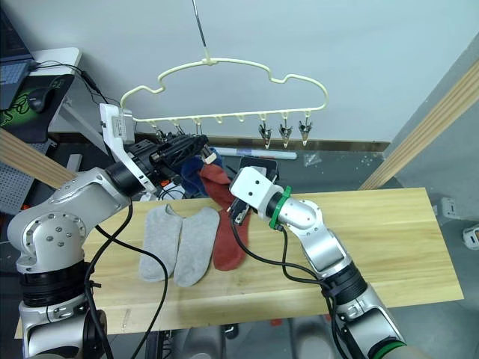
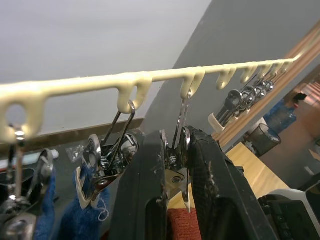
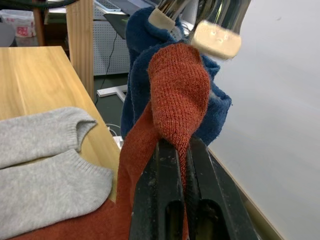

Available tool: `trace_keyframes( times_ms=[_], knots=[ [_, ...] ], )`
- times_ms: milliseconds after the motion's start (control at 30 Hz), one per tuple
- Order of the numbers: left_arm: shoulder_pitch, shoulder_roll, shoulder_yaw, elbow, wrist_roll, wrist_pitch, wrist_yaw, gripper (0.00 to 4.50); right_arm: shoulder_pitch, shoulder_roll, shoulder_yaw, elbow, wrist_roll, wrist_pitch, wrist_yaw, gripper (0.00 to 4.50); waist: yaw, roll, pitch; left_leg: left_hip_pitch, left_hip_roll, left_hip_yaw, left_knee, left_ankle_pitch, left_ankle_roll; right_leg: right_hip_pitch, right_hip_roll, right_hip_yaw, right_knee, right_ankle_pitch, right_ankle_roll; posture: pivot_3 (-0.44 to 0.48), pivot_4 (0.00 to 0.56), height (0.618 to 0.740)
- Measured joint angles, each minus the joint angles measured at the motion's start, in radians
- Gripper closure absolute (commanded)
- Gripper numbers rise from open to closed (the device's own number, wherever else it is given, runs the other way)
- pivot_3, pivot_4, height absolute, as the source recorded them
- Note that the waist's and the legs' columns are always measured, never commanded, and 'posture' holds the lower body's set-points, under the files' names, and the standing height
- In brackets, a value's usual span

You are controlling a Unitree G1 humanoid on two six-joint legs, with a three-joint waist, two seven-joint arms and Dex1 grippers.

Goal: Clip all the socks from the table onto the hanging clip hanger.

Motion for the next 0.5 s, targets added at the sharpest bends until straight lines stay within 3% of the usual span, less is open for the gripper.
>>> trace_keyframes(
  times_ms=[500],
  knots=[
    [0.0,0.0,0.0,-0.003,-0.02,0.0,0.024,4.15,-0.027,0.036,0.0,0.014,0.0,0.0,-0.062,4.5,0.0,0.0,0.0,0.0,0.0,0.0,0.0,0.0,0.0,0.0,0.0,0.0,0.0,0.0,0.0,-0.14,0.353,0.74]
  ],
)
